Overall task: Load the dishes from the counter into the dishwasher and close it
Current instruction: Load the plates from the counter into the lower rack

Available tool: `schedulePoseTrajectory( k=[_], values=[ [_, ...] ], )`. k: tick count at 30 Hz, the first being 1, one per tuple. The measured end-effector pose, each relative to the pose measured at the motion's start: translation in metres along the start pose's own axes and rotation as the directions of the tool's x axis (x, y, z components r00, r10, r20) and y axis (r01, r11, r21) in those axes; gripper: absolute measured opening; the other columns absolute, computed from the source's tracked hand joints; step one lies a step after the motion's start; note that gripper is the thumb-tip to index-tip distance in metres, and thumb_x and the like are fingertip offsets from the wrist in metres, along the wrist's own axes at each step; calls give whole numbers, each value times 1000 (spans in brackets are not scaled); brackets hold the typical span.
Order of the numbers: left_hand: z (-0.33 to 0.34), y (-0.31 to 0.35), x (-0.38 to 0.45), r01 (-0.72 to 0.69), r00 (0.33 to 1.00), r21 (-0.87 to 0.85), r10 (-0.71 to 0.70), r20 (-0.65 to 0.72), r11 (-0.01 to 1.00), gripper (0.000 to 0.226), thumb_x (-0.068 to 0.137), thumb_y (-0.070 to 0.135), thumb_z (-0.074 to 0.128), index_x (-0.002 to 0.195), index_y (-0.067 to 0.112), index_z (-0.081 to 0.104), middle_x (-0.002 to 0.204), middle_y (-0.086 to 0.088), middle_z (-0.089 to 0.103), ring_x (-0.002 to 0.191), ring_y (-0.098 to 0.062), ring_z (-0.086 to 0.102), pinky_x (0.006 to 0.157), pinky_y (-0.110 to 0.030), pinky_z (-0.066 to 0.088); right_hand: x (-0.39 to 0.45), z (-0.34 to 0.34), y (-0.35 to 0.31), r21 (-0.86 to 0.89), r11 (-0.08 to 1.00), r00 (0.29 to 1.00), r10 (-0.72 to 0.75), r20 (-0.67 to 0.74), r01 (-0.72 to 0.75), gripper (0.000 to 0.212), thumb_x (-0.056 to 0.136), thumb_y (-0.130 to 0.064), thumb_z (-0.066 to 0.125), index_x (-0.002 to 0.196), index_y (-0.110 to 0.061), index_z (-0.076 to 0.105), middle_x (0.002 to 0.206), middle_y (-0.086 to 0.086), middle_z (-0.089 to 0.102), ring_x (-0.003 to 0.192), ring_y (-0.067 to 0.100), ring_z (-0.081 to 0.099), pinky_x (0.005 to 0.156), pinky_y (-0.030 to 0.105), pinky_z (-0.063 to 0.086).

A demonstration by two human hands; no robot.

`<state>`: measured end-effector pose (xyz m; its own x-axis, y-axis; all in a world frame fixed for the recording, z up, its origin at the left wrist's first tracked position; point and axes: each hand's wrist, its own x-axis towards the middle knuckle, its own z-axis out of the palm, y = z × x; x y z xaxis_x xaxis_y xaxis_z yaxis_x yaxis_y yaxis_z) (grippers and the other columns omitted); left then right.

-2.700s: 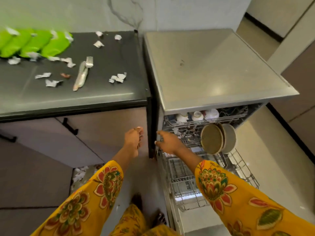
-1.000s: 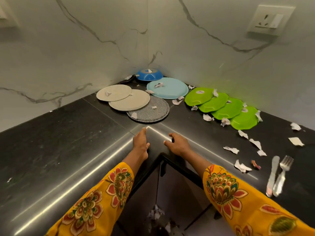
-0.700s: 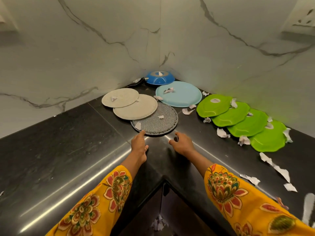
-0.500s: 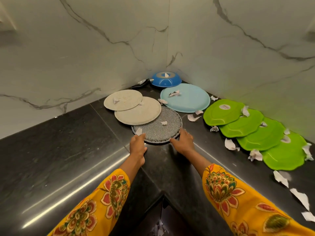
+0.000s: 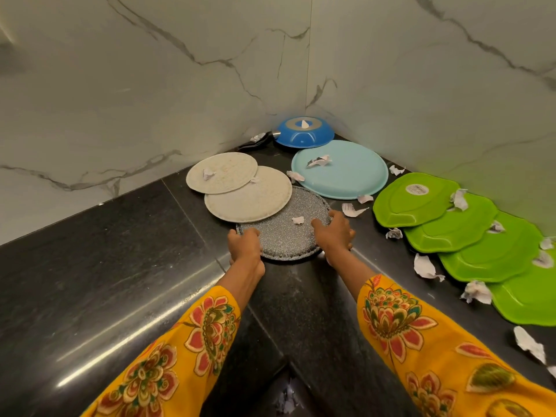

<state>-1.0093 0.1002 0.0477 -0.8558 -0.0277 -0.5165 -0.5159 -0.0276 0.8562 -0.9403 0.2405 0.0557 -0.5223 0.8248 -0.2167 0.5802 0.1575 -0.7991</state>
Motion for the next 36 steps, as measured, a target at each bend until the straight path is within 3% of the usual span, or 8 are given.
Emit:
schedulePoseTrajectory(
  k=[7, 10, 14, 18, 23, 29, 33, 36],
  values=[
    [-6, -6, -12, 82, 996, -128, -77, 42, 988, 73, 68, 12, 58, 138, 10, 37, 138, -19, 46, 115, -33, 54, 82, -37, 46, -15, -27, 10, 284, 954, 987, 126, -102, -92, 36, 86, -13, 56, 120, -9, 43, 127, 15, 41, 89, 23, 46, 69, 27, 34],
    [-13, -11, -34, 72, 993, -130, -58, 104, 989, 70, 74, -1, 54, 139, 11, 35, 136, -12, 45, 88, -21, 56, 63, -27, 42, -31, -41, 20, 356, 929, 978, 156, -139, -98, 42, 84, -12, 57, 124, -10, 42, 125, 15, 48, 95, 26, 50, 74, 32, 39],
    [-25, -18, -67, 47, 983, -102, -28, 183, 994, 61, 77, -13, 54, 128, 17, 42, 115, -11, 53, 94, -22, 56, 69, -28, 46, -63, -64, 26, 419, 902, 968, 188, -165, -104, 52, 80, -17, 64, 128, -11, 46, 121, 13, 56, 109, 29, 55, 89, 40, 46],
    [-45, -18, -107, 210, 949, -209, -148, 280, 955, 21, 84, -10, 58, 86, 9, 50, 79, -8, 54, 63, -13, 52, 40, -18, 45, -108, -91, 30, 513, 858, 958, 156, -242, -10, 7, 73, -11, 60, 73, -12, 53, 67, 8, 44, 65, 20, 38, 52, 27, 35],
    [-60, -29, -141, 356, 898, -349, -214, 384, 867, 12, 96, 4, 44, 104, 11, 49, 76, -8, 54, 60, -16, 55, 38, -21, 50, -162, -133, 41, 735, 672, 921, 223, -320, 92, 31, 84, -1, 58, 60, -14, 44, 61, 5, 42, 54, 13, 40, 37, 15, 41],
    [-71, -61, -192, 421, 802, -225, -245, 544, 879, 15, 100, 10, 35, 114, 8, 40, 84, -15, 54, 64, -22, 64, 69, -33, 57, -231, -170, 80, 758, 638, 870, 290, -399, 136, 28, 87, -2, 56, 63, -13, 46, 64, 6, 46, 57, 14, 47, 45, 22, 50],
    [-71, -91, -218, 433, 730, -52, -317, 605, 900, 19, 100, 11, 33, 117, 11, 42, 91, -13, 59, 70, -20, 59, 40, -17, 49, -275, -191, 113, 775, 617, 832, 355, -428, 135, 22, 89, -3, 54, 71, -16, 49, 68, 4, 48, 58, 14, 47, 43, 19, 46],
    [-70, -110, -242, 425, 678, 87, -380, 629, 901, 17, 97, 10, 37, 104, 9, 53, 81, -6, 61, 67, -15, 59, 39, -18, 49, -302, -207, 140, 781, 610, 790, 408, -458, 138, 15, 90, -4, 55, 80, -16, 54, 77, 5, 55, 62, 14, 53, 48, 24, 47]
  ],
)
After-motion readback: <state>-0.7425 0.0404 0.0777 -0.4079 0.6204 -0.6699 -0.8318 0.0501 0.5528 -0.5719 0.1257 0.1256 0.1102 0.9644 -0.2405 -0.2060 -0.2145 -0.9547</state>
